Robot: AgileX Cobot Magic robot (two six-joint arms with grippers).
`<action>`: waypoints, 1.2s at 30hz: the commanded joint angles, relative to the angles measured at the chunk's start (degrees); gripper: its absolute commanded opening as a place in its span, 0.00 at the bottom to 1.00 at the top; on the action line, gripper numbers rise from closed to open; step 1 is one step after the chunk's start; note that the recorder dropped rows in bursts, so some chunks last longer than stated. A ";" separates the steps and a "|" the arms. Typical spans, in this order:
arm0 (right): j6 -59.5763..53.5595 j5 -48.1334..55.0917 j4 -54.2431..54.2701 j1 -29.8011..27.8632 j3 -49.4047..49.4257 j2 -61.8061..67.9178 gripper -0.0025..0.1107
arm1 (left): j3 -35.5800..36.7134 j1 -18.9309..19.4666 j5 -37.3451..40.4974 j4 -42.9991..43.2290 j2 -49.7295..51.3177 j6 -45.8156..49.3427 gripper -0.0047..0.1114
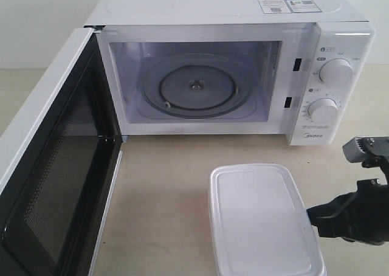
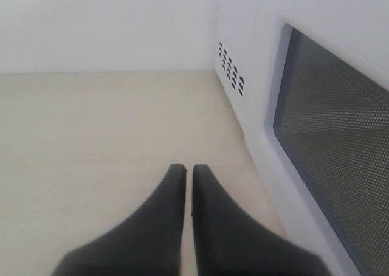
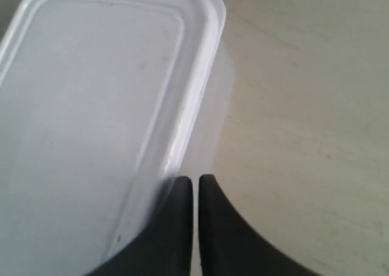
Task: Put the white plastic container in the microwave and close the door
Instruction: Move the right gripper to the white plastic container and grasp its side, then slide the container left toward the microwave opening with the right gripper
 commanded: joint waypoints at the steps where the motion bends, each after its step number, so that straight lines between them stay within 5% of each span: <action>1: -5.39 -4.30 3.31 -0.12 -0.09 1.67 0.02 | 0.20 0.10 -0.04 -0.45 -0.23 -0.53 0.08; 16: -9.17 -15.95 10.41 -0.17 -4.22 13.71 0.02 | 0.20 0.10 -0.04 -0.45 -0.23 -0.53 0.08; 26: 2.23 -17.17 -6.09 0.07 -5.23 17.06 0.02 | 0.20 0.10 -0.04 -0.45 -0.23 -0.53 0.08; 32: -0.96 -11.90 2.66 11.27 -5.35 17.06 0.02 | 0.20 0.10 -0.04 -0.45 -0.23 -0.53 0.08; 36: -1.86 -11.84 4.86 11.89 -5.35 17.06 0.02 | 0.20 0.10 -0.04 -0.45 -0.23 -0.53 0.08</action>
